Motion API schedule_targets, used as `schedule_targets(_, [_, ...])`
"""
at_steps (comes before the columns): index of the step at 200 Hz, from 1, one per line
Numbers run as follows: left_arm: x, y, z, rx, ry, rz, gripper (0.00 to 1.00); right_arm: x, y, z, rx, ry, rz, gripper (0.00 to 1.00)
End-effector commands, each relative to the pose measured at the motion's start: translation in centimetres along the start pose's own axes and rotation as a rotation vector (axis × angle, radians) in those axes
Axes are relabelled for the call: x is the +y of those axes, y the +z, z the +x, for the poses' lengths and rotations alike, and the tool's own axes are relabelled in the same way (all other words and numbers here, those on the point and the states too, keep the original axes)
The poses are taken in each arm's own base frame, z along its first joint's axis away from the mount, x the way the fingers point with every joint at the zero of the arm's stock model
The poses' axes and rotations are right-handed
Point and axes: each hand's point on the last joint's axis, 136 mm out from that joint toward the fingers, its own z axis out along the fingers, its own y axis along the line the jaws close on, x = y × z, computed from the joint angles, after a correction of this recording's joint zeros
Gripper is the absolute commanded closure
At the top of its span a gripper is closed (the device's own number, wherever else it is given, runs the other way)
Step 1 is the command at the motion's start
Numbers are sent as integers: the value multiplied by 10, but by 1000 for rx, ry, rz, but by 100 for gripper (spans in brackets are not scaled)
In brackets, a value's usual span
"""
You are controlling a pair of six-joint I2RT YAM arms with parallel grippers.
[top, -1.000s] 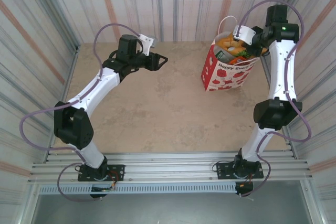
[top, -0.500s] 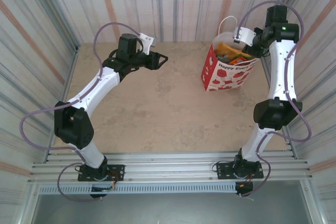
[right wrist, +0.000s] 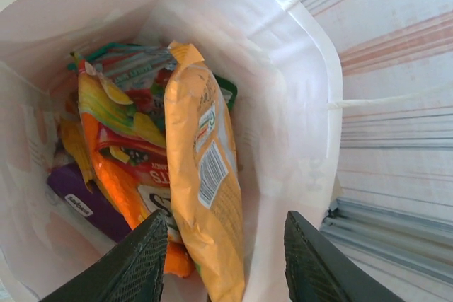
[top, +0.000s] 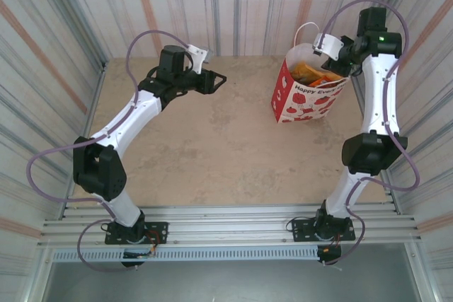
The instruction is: Place the snacks into the paper bag
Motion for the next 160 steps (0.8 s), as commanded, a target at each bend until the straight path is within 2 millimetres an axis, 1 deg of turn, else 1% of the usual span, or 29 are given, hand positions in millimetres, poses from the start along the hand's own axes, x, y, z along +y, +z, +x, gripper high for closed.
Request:
schedule_targets(1, [-2, -5, -4, -8, -6, 11, 41, 15, 25, -2, -31, 62, -98, 55])
schedule_targets(49, [0, -8, -2, -9, 0, -7, 41, 19, 61, -6, -57, 80, -156, 57])
schedule_targets(63, [0, -9, -3, -10, 2, -10, 41, 21, 70, -6, -57, 86, -172, 60])
schedule_targets(77, [1, -9, -2, -8, 2, -14, 41, 22, 78, -3, -55, 98, -183, 68])
schedule_targets(95, [2, -8, -2, -6, 2, -17, 41, 25, 88, 1, -46, 106, -204, 86])
schedule_targets(108, [3, -8, 0, -3, 0, -20, 41, 30, 95, 4, -42, 116, -233, 93])
schedule_targets(132, [3, -6, 1, 1, -2, -17, 41, 46, 105, 9, -34, 140, -314, 99])
schedule_targets(160, [3, -6, 2, 3, -3, -16, 41, 59, 114, 16, -11, 165, -378, 100])
